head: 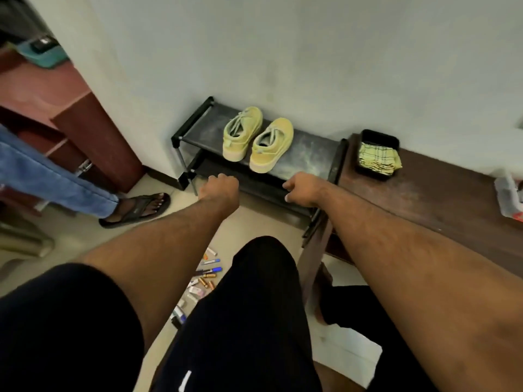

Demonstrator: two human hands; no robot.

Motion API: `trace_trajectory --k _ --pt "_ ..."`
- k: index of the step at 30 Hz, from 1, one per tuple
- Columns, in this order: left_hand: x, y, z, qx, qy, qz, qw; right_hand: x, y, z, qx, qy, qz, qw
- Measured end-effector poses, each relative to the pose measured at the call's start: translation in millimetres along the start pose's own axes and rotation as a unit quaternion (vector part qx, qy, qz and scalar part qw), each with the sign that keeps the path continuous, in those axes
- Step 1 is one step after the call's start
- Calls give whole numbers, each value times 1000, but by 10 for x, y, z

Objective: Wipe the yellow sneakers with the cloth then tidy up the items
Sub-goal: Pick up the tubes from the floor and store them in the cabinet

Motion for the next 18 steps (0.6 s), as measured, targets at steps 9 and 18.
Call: trace_trajectory --k 9,18 --pt "259 1915 762 -134 -119 161 971 1364 1242 45 62 -37 103 992" --pt "284 3618 946 -218 -187 227 931 2258 2987 -154 58 -90 212 971"
Point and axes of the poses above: each hand's wrist, its own x-axis towards the middle knuckle, its own y-axis out of the palm, z = x × y, the point moved 5 cm from there along x, towards the middle knuckle, and after that the axes turned 2 degrees about x, right-handed, at the moved point
